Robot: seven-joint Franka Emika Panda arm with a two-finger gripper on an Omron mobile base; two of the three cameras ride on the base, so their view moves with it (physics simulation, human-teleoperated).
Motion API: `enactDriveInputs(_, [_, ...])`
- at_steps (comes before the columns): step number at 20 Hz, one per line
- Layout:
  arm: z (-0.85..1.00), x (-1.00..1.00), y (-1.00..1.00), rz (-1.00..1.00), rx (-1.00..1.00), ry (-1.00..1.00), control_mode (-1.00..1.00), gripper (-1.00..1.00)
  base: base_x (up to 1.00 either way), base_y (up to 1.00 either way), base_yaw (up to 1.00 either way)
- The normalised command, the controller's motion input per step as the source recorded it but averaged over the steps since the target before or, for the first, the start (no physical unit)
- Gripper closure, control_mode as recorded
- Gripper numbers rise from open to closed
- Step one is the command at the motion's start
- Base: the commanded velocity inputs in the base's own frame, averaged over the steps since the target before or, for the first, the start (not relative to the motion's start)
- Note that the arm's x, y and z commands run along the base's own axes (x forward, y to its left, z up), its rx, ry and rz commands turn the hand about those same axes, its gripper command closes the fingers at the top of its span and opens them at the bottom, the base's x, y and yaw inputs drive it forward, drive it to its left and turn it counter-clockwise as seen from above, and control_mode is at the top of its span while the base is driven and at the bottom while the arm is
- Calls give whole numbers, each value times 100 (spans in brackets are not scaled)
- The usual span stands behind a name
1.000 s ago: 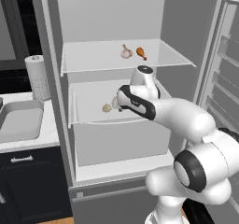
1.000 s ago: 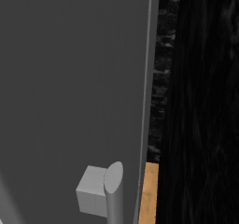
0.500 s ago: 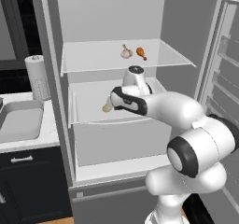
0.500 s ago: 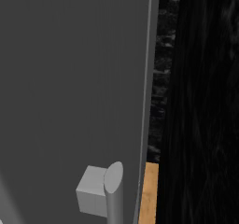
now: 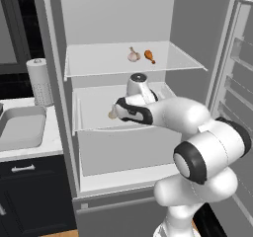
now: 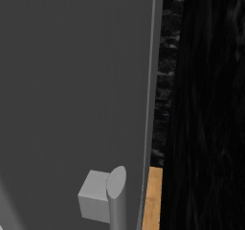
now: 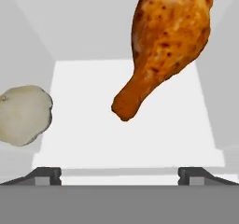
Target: Place one garlic and one chicken drumstick in each tupperware on the nearby counter, to pack two identical lunches.
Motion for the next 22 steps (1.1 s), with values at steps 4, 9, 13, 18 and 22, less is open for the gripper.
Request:
enactDriveInputs(4, [0,10,0,-11,-2,-20,-100,-100,0,0,0])
enactDriveInputs(9, [0,36,0,-10,-1,-14,-100,-100,0,0,0])
enactDriveInputs(13, [25,38,0,-4,-2,-1,-100,-100,0,0,0])
enactDriveInputs(18, [41,26,0,0,0,13,-100,-100,0,0,0])
enactDriveInputs(22, [-3,20,0,-1,0,11,-100,-100,0,0,0])
